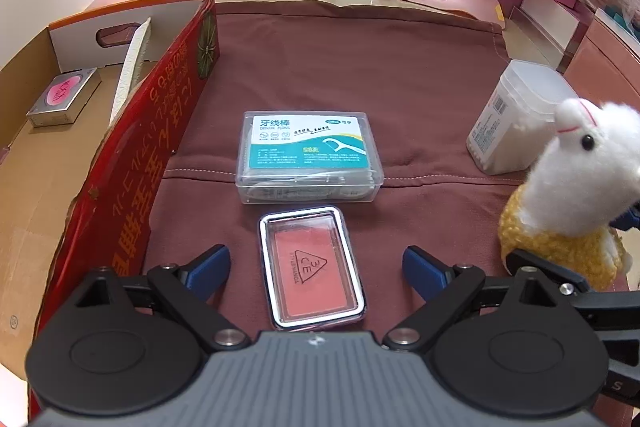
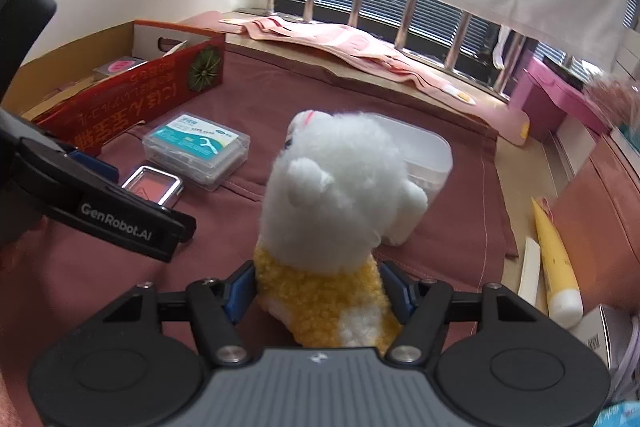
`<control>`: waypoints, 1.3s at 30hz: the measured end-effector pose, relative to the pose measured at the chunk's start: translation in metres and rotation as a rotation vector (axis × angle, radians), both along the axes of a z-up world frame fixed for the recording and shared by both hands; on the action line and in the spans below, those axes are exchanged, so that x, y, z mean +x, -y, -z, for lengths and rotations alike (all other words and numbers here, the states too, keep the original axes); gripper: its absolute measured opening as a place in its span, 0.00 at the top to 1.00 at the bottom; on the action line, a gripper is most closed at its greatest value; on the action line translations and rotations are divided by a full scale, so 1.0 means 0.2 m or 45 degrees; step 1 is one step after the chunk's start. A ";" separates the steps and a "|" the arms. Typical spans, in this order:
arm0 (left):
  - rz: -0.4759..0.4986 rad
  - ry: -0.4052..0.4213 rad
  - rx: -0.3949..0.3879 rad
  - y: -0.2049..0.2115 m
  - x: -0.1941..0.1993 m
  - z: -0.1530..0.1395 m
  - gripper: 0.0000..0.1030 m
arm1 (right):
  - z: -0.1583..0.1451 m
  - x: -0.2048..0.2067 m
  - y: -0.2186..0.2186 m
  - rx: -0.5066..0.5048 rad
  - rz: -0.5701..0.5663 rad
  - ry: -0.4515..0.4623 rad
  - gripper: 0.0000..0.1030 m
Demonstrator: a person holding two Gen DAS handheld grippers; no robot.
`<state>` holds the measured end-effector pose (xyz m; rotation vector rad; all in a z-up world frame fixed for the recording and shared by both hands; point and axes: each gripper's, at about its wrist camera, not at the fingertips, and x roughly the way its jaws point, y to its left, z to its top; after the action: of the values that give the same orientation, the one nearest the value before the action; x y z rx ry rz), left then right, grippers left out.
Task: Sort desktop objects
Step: 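Close the left gripper on the red compact while the right gripper grasps the alpaca plush, then lift the red compact and alpaca plush and carry both over the cardboard box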
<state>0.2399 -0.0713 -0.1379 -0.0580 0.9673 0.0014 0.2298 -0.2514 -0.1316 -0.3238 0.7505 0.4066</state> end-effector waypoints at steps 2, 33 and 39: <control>-0.002 -0.009 0.000 0.00 0.01 0.00 0.08 | -0.01 0.00 0.02 0.016 0.033 -0.020 0.37; 0.026 -0.025 0.091 0.02 -0.04 -0.04 0.51 | -0.03 0.02 0.08 0.179 0.166 -0.136 0.43; 0.054 -0.008 0.108 0.03 -0.06 -0.04 0.51 | -0.04 0.01 0.08 0.185 0.171 -0.137 0.45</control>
<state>0.2278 -0.0769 -0.1299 0.0411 0.9739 0.0034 0.2325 -0.2674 -0.1242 -0.1147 0.8381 0.3514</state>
